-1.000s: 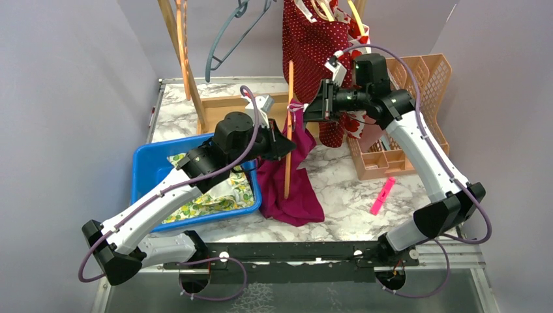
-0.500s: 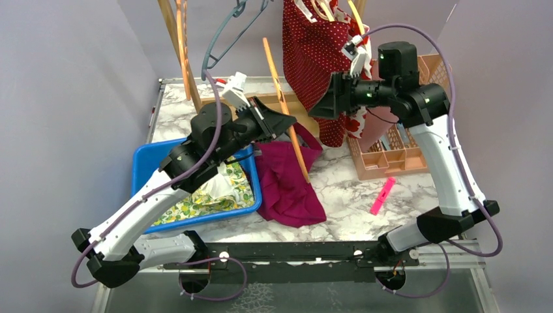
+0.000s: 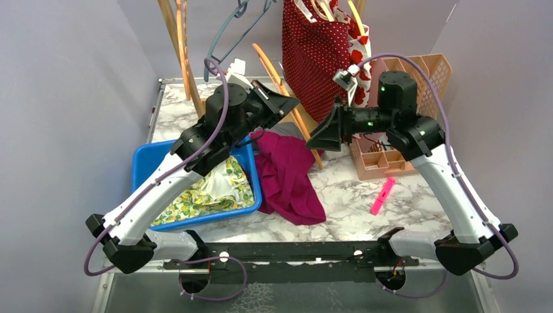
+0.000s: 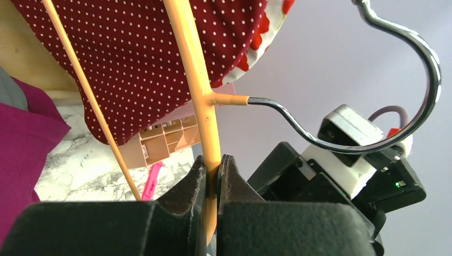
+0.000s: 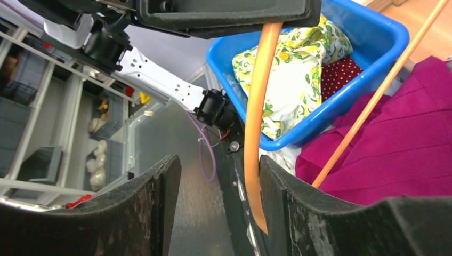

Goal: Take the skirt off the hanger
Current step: Place the hanger at the clothesline, then pick up the skirt from the center of the board, then place the skirt in the bin.

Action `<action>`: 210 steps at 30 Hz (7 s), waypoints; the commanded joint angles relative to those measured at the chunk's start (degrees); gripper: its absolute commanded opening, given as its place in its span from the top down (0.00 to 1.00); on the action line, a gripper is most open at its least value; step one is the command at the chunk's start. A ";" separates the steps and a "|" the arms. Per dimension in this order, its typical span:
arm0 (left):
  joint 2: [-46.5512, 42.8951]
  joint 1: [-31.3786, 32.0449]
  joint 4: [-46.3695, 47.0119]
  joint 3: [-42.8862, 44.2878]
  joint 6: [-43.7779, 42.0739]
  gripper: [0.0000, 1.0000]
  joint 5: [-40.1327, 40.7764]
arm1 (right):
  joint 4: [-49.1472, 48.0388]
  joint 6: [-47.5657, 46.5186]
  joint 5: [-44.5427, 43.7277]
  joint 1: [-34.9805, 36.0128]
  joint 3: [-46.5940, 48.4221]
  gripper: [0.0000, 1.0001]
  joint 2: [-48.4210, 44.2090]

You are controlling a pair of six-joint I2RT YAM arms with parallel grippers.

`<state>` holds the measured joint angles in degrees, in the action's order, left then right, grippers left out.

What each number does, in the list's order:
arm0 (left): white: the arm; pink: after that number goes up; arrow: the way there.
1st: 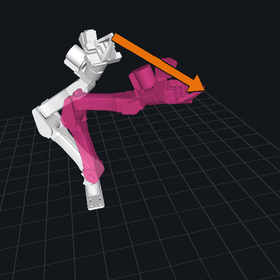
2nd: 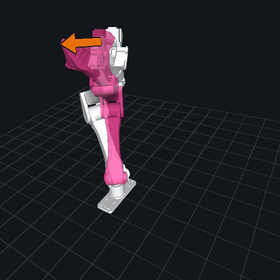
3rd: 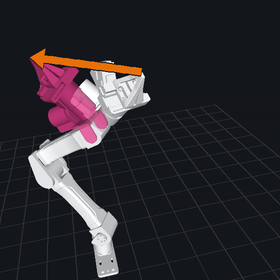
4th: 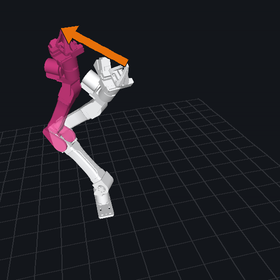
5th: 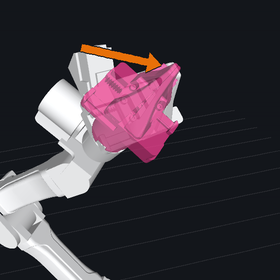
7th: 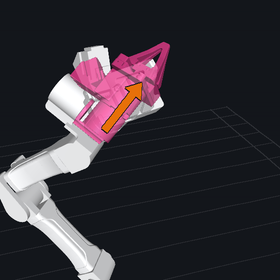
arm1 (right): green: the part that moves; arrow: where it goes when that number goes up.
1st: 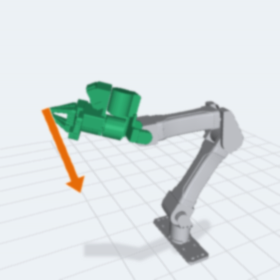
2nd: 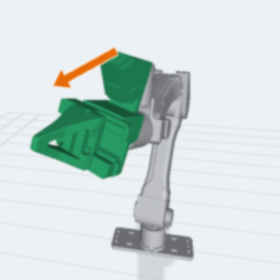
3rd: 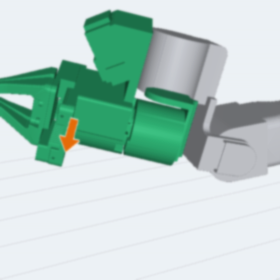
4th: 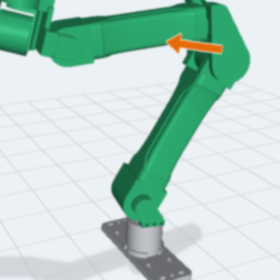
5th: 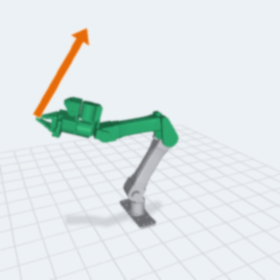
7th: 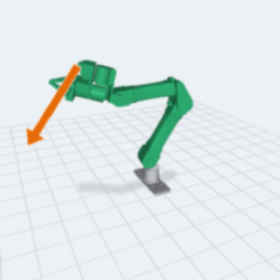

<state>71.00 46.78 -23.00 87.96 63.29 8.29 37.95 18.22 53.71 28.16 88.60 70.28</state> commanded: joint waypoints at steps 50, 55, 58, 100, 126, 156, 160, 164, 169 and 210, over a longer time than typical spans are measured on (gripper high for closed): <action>-14.67 -10.57 -12.92 -10.13 -21.21 0.01 -5.70 | -13.29 14.66 -29.43 0.46 43.82 0.99 34.61; -13.43 -10.57 -13.24 -10.19 -24.63 0.01 -11.05 | -14.02 15.97 -28.59 -0.06 48.76 0.99 40.02; -12.47 -10.57 -13.85 -10.19 -26.67 0.01 -13.97 | -12.60 16.28 -27.50 -0.04 49.48 0.99 41.62; 27.19 10.31 -13.91 -14.35 -30.89 0.01 15.59 | 20.86 -3.08 -35.41 -0.36 21.35 0.08 -8.37; 9.38 8.94 -34.96 3.01 -26.55 1.00 21.17 | 18.17 -6.05 -31.20 -0.30 16.61 0.07 -9.71; -8.70 -36.03 -29.83 -4.27 -27.83 1.00 31.08 | 13.81 -0.01 -35.25 -0.30 17.23 0.09 -1.96; -11.15 -38.25 -32.03 -2.71 -27.64 1.00 30.09 | 13.90 -0.26 -34.81 -0.32 17.75 0.09 -1.51; -12.81 -38.35 -38.30 1.32 -26.35 1.00 33.25 | 14.07 -0.88 -34.55 -0.30 18.19 0.09 -1.20; -13.51 -38.35 -40.92 10.11 -30.32 1.00 35.17 | 14.06 -2.28 -34.00 -0.30 18.64 0.09 -0.73; -19.83 -38.52 -21.78 -41.35 22.72 1.00 6.29 | 14.93 -0.66 -36.46 -0.31 13.14 0.09 -6.21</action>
<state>54.24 8.58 -45.41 47.64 84.75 10.57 53.58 16.93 19.86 28.01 102.15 65.67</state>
